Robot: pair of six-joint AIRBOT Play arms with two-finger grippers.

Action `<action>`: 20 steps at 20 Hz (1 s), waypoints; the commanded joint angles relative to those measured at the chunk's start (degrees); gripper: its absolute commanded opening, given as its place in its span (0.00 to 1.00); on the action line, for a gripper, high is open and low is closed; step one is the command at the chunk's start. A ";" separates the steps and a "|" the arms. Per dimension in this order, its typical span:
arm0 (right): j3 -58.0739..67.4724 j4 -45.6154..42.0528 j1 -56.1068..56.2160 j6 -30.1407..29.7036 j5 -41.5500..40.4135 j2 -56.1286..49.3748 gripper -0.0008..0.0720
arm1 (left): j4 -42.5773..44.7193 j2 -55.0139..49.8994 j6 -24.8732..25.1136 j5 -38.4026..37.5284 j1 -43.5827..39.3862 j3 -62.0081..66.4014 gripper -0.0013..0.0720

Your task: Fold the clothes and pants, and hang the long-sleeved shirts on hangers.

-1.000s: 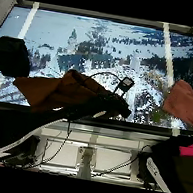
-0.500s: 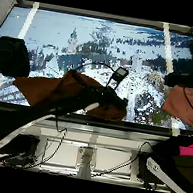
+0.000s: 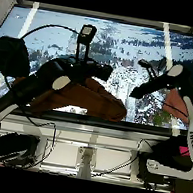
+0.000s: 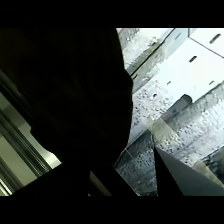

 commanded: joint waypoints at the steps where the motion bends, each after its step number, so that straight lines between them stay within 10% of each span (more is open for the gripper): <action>1: -0.02 -3.19 6.62 -2.40 0.15 -4.22 0.63 | -0.02 0.94 0.00 -0.11 1.55 0.04 0.98; 11: -0.02 -5.99 9.68 1.36 -5.88 -6.80 0.83 | -0.02 0.94 0.00 -1.44 1.55 0.02 0.98; 20: -0.26 -5.90 9.68 7.26 -7.26 -12.07 0.82 | 0.00 0.92 0.02 -1.55 1.57 0.02 0.98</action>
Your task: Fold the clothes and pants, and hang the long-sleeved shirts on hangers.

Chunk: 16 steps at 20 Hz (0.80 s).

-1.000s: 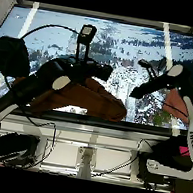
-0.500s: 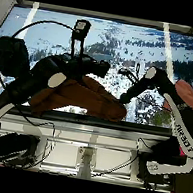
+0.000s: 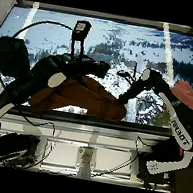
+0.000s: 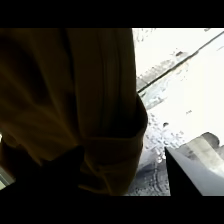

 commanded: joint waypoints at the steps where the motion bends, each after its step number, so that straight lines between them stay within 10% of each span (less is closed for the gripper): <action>1: -0.04 0.07 0.07 2.89 -1.81 -2.01 0.82 | 0.02 0.02 0.02 0.00 0.07 0.02 0.98; 6: -0.04 1.11 0.07 5.60 -5.46 -2.38 0.52 | 0.04 -0.02 0.02 -0.02 0.15 0.02 0.98; 10: -0.04 2.84 0.07 5.60 -5.97 -2.38 0.03 | 3.19 0.00 0.02 -0.04 0.42 0.02 0.98; 13: -0.02 3.69 0.04 5.70 -8.33 -2.12 0.03 | 3.34 0.09 0.02 -0.31 0.44 0.02 0.94; 16: -0.04 3.82 -1.05 10.05 -15.63 -1.09 0.03 | 6.58 0.76 0.02 -3.93 0.42 0.02 0.67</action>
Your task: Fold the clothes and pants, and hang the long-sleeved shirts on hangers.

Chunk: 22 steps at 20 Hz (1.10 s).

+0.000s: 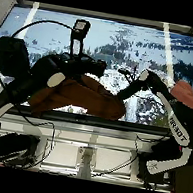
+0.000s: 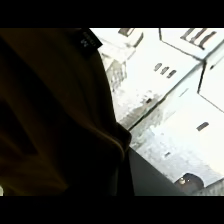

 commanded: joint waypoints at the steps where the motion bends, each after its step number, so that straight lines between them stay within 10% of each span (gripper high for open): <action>1: 0.02 0.70 -1.60 6.21 -9.07 1.03 0.03 | 4.39 0.79 0.00 -5.70 0.02 0.02 0.67; 10: 0.00 2.36 -12.61 19.23 -26.64 5.07 0.03 | 17.35 4.61 -9.25 -20.13 0.07 -3.10 0.67; 16: 0.00 1.97 -17.75 19.32 -27.91 5.73 0.03 | 16.70 10.19 -28.94 -20.13 0.37 -20.46 0.67; 22: 0.00 0.96 -17.73 19.28 -28.00 5.73 0.03 | 5.88 19.41 -33.18 -20.22 0.35 -33.16 0.67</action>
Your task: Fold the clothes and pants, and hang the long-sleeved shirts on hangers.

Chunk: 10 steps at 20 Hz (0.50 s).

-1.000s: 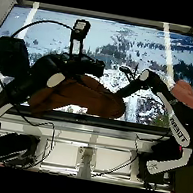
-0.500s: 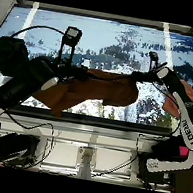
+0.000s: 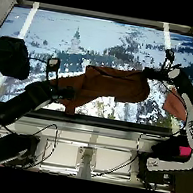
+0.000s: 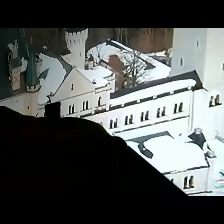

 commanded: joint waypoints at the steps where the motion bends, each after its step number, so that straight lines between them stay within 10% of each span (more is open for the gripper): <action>1: 0.02 -0.31 -0.26 0.09 -0.20 0.02 0.03 | -8.94 5.18 -3.19 -0.22 0.04 -7.69 0.67; 10: 0.02 -0.31 -0.26 0.07 0.74 0.02 0.03 | -13.11 8.79 -8.57 7.78 0.07 -18.60 0.67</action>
